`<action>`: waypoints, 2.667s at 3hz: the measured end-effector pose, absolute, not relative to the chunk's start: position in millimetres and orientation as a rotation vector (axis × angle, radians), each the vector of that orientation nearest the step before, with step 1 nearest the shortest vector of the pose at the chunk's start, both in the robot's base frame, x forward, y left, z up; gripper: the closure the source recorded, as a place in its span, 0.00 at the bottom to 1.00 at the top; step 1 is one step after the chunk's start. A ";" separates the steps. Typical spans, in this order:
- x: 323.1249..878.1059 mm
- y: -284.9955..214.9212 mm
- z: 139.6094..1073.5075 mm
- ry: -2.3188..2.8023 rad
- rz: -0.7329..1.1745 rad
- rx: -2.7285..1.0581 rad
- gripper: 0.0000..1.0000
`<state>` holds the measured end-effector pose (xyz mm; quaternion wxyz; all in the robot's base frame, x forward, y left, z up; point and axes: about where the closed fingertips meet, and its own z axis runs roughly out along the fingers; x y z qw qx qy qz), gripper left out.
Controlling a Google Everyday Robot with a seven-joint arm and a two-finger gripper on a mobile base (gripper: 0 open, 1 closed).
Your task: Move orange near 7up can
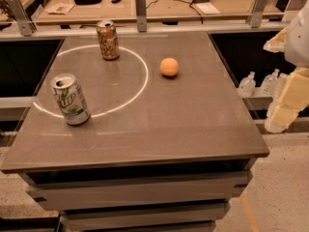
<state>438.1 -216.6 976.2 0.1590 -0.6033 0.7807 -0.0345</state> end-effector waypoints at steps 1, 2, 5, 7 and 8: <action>438.2 -216.7 976.2 2.232 -0.098 -1.724 0.00; 439.1 -219.3 978.8 2.222 -0.022 -1.682 0.00; 429.3 -238.6 966.5 2.105 0.368 -1.242 0.00; 438.8 -232.4 939.3 2.002 0.395 -0.953 0.00; 449.9 -228.5 927.3 1.999 0.402 -0.871 0.00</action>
Offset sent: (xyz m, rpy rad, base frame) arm 0.0019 -0.0081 0.0016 0.1659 0.0388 -0.0221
